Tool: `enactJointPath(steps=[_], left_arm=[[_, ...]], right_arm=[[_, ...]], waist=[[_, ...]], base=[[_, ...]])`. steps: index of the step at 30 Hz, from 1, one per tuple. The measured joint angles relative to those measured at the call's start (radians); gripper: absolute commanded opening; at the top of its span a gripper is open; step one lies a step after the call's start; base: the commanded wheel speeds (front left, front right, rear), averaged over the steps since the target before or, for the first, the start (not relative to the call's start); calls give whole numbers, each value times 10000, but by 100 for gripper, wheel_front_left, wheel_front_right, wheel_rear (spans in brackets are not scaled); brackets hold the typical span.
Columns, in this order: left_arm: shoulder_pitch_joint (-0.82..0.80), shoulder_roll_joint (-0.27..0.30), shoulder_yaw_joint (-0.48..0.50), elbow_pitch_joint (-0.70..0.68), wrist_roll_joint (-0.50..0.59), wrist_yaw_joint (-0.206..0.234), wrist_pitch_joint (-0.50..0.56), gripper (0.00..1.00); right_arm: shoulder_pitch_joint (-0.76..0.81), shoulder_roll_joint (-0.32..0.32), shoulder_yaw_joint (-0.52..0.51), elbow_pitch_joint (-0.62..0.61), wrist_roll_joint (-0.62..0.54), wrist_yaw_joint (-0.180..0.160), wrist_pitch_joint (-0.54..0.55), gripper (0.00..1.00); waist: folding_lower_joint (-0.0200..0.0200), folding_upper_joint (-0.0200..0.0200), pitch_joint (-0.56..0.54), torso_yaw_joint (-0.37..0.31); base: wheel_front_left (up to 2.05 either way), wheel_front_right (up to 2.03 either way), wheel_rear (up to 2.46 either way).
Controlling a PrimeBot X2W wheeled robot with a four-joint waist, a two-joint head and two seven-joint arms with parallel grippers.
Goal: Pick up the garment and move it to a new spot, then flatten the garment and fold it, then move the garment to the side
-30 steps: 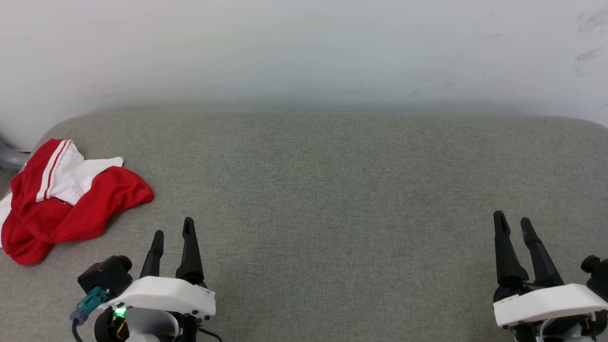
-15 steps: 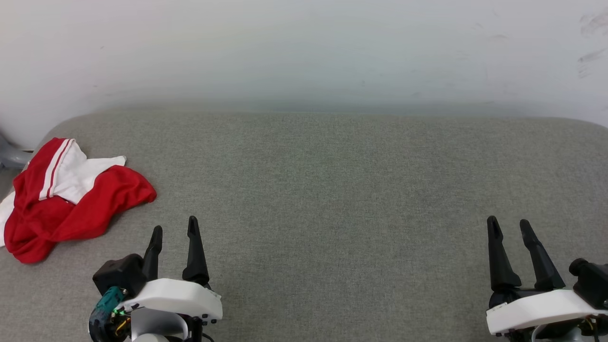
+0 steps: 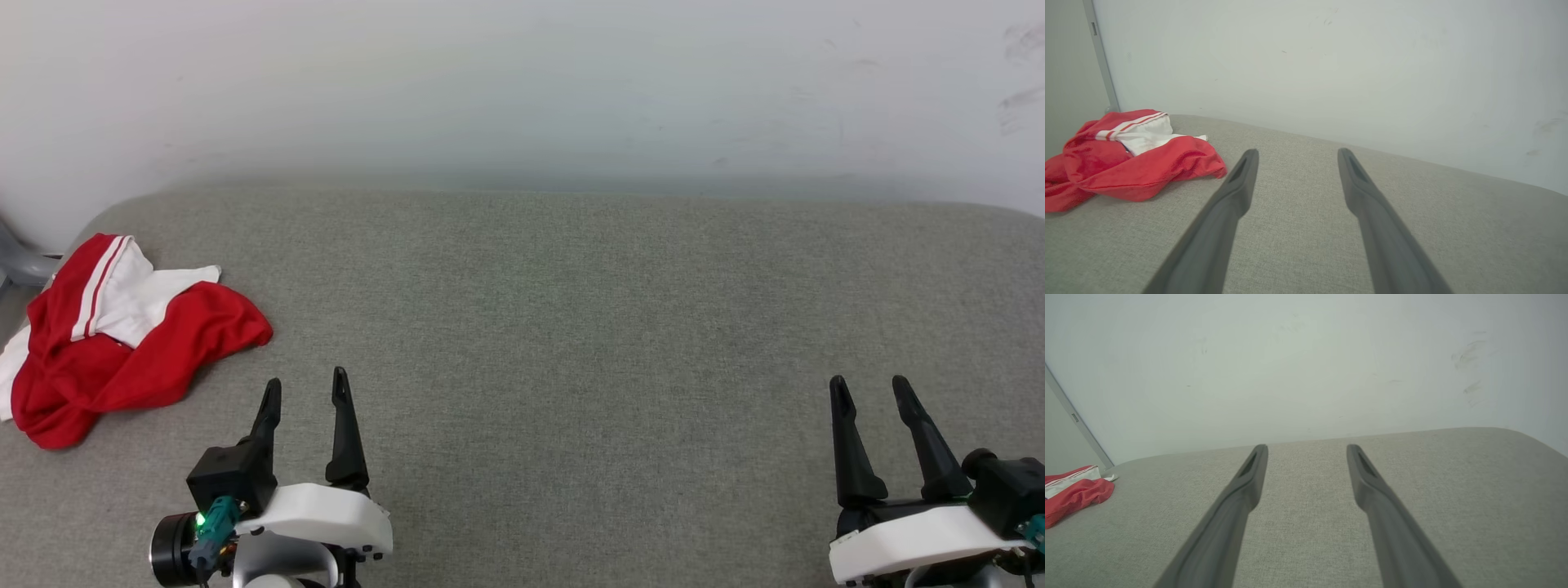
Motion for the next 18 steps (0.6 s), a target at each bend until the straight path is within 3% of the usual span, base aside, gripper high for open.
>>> enactJointPath(steps=[18], left_arm=[[84, -54, -136, 115, 1241, -132, -360, 100]], right_arm=[[43, -2, -2, -167, -1348, 0, -370, 100]], waist=[[0, 0, 30, 75]], base=[[0, 0, 0]])
